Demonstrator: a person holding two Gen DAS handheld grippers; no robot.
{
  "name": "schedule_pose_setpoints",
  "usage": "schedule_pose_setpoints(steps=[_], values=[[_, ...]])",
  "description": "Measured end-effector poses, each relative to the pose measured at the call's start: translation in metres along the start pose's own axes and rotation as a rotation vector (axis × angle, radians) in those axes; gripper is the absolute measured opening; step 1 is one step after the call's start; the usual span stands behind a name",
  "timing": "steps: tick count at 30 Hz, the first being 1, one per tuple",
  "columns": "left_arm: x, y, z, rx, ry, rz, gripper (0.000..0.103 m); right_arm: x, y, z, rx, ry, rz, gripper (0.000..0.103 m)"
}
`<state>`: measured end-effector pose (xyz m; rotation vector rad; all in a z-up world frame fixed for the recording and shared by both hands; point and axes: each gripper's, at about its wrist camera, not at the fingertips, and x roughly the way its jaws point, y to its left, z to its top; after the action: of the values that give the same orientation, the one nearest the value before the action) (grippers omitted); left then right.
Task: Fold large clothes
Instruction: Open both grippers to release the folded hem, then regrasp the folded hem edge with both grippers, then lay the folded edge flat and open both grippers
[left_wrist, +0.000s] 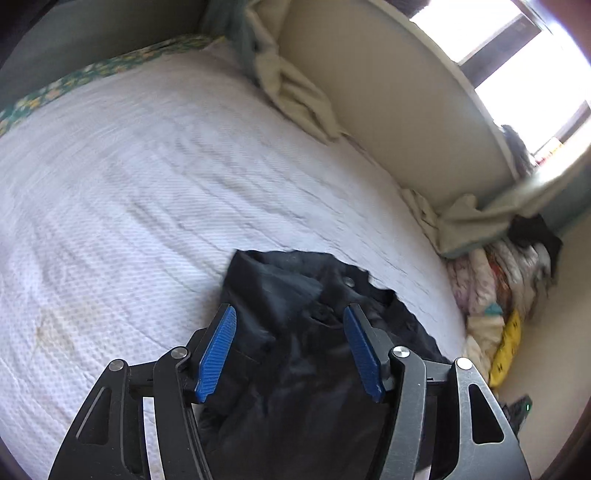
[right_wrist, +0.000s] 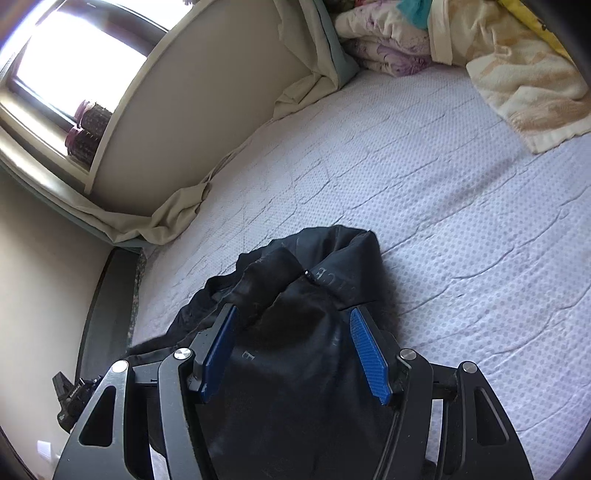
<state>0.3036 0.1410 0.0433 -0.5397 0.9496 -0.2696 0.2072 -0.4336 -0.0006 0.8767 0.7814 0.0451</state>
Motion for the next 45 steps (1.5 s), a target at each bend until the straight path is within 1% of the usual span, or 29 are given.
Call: schedule_pose_setpoints(steps=[1,2,5,7,9,11,13,14,16,17,19,20,21,22,23,24,26,29,32,37,39,41,43,45], values=[[-0.001,-0.005,-0.002,0.033,0.006,-0.009,0.065,-0.002,0.001,0.000,-0.002,-0.004,0.000,0.061],[0.002,-0.016,-0.006,0.094,0.017,-0.001,0.066,-0.004,0.001,0.000,-0.008,-0.009,-0.001,0.061],[0.016,-0.039,-0.019,0.235,0.048,0.085,0.067,-0.007,0.008,0.000,-0.054,-0.008,-0.011,0.061],[0.030,-0.045,-0.027,0.272,0.081,0.132,0.068,-0.004,0.010,-0.002,-0.083,0.017,-0.013,0.061],[0.042,-0.039,-0.030,0.264,0.130,0.152,0.068,0.003,0.010,-0.005,-0.097,0.049,-0.028,0.062],[0.050,-0.029,-0.030,0.236,0.170,0.167,0.068,0.010,0.009,-0.010,-0.122,0.076,-0.071,0.063],[0.056,-0.022,-0.033,0.220,0.193,0.174,0.070,0.016,0.008,-0.014,-0.155,0.097,-0.114,0.064],[0.058,-0.019,-0.035,0.213,0.199,0.173,0.072,0.019,0.008,-0.016,-0.164,0.109,-0.119,0.064],[0.061,-0.017,-0.037,0.200,0.205,0.165,0.072,0.024,0.007,-0.019,-0.173,0.123,-0.112,0.064],[0.064,-0.016,-0.039,0.190,0.215,0.147,0.072,0.026,0.007,-0.021,-0.183,0.127,-0.109,0.064],[0.073,-0.018,-0.045,0.189,0.243,0.128,0.061,0.032,0.011,-0.026,-0.216,0.149,-0.111,0.063],[0.075,-0.020,-0.048,0.205,0.258,0.135,0.047,0.036,0.013,-0.029,-0.237,0.167,-0.116,0.055],[0.076,-0.024,-0.051,0.234,0.262,0.155,0.037,0.039,0.016,-0.033,-0.259,0.185,-0.131,0.042],[0.076,-0.026,-0.052,0.255,0.263,0.162,0.031,0.040,0.018,-0.035,-0.278,0.194,-0.150,0.034],[0.074,-0.029,-0.054,0.270,0.269,0.160,0.021,0.039,0.022,-0.038,-0.302,0.204,-0.164,0.020],[0.072,-0.031,-0.055,0.274,0.271,0.161,0.019,0.036,0.025,-0.040,-0.324,0.208,-0.167,0.012],[0.064,-0.032,-0.058,0.274,0.269,0.175,0.017,0.029,0.029,-0.043,-0.342,0.208,-0.173,0.009],[0.047,-0.022,-0.065,0.227,0.274,0.179,0.016,0.021,0.025,-0.047,-0.323,0.215,-0.179,0.008],[0.039,-0.012,-0.068,0.177,0.296,0.172,0.016,0.017,0.012,-0.052,-0.264,0.242,-0.170,0.007],[0.046,0.013,-0.075,0.100,0.353,0.158,0.017,0.012,-0.011,-0.056,-0.144,0.273,-0.098,0.007],[0.058,0.021,-0.074,0.080,0.373,0.150,0.025,0.016,-0.015,-0.057,-0.135,0.267,-0.100,0.007],[0.070,0.028,-0.077,0.039,0.387,0.149,0.029,0.025,-0.018,-0.060,-0.141,0.269,-0.129,0.007],[0.077,0.030,-0.078,0.015,0.399,0.144,0.032,0.037,-0.021,-0.064,-0.142,0.283,-0.152,0.009],[0.075,0.031,-0.077,0.003,0.397,0.141,0.033,0.043,-0.025,-0.067,-0.117,0.291,-0.156,0.010]])
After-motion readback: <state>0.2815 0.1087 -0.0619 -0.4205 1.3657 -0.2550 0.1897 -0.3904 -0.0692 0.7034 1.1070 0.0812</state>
